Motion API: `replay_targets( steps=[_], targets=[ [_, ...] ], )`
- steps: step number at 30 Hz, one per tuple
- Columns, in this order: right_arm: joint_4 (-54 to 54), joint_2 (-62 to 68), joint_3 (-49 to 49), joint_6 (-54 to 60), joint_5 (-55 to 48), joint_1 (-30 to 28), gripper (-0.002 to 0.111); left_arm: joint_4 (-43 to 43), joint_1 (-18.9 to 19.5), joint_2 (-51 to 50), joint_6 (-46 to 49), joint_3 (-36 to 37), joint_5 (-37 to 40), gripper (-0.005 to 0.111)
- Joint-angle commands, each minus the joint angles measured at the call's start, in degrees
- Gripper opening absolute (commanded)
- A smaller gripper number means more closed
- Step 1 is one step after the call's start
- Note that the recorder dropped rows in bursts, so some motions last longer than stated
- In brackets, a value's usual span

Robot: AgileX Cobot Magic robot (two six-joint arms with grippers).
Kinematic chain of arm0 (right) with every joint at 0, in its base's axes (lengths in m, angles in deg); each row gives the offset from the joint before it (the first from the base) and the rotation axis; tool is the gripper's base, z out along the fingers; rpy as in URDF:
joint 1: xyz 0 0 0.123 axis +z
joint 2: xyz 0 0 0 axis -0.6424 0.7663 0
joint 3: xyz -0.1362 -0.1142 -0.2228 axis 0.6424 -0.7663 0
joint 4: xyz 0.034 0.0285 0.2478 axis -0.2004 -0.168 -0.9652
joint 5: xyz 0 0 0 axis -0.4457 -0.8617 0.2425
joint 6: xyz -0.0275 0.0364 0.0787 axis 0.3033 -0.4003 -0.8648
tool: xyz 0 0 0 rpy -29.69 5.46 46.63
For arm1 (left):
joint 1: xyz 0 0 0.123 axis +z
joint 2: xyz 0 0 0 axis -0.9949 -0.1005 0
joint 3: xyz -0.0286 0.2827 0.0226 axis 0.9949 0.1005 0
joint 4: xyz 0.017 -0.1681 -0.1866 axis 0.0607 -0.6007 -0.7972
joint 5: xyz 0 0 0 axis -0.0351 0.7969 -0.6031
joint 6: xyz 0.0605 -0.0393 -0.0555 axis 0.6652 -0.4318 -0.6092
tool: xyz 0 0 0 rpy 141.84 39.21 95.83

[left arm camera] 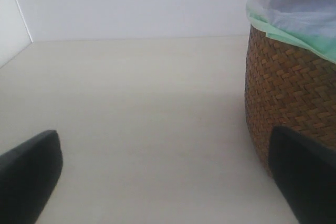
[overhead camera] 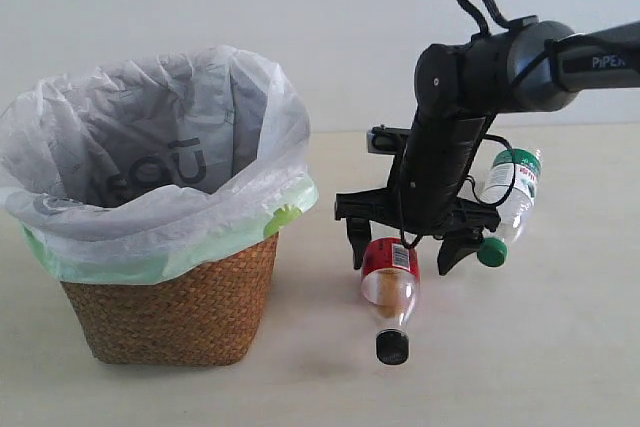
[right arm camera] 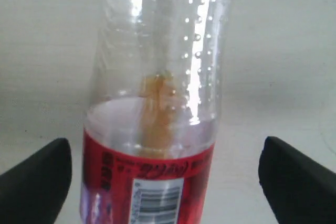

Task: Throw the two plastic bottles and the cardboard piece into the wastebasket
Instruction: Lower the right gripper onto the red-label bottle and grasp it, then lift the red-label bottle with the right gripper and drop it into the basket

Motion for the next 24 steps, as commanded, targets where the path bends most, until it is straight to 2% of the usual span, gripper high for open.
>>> replay_targets(
  steps=[1, 4, 7, 8, 16, 24],
  targets=[
    [0.0, 1.6, 0.0, 0.2, 1.5, 0.3, 0.068, -0.1, 0.1, 0.2, -0.5, -0.2, -0.4, 0.108],
    [-0.2, 2.3, 0.0, 1.1, 1.4, 0.3, 0.042, -0.1, 0.1, 0.2, -0.5, -0.2, -0.4, 0.108],
    [-0.2, 2.1, 0.0, 2.6, -0.2, 0.3, 0.008, -0.1, 0.1, 0.2, -0.5, -0.2, -0.4, 0.108],
    [-0.2, 1.8, 0.0, 3.1, -0.9, 0.3, 0.0, -0.1, 0.1, 0.2, -0.5, -0.2, -0.4, 0.108],
    [0.4, -5.6, 0.0, 3.1, -1.4, 0.3, 0.0, -0.1, 0.1, 0.2, -0.5, -0.2, -0.4, 0.108],
    [0.5, -24.7, 6.4, 0.8, 1.5, 0.1, 0.0, -0.1, 0.1, 0.2, -0.5, -0.2, -0.4, 0.108]
  ],
)
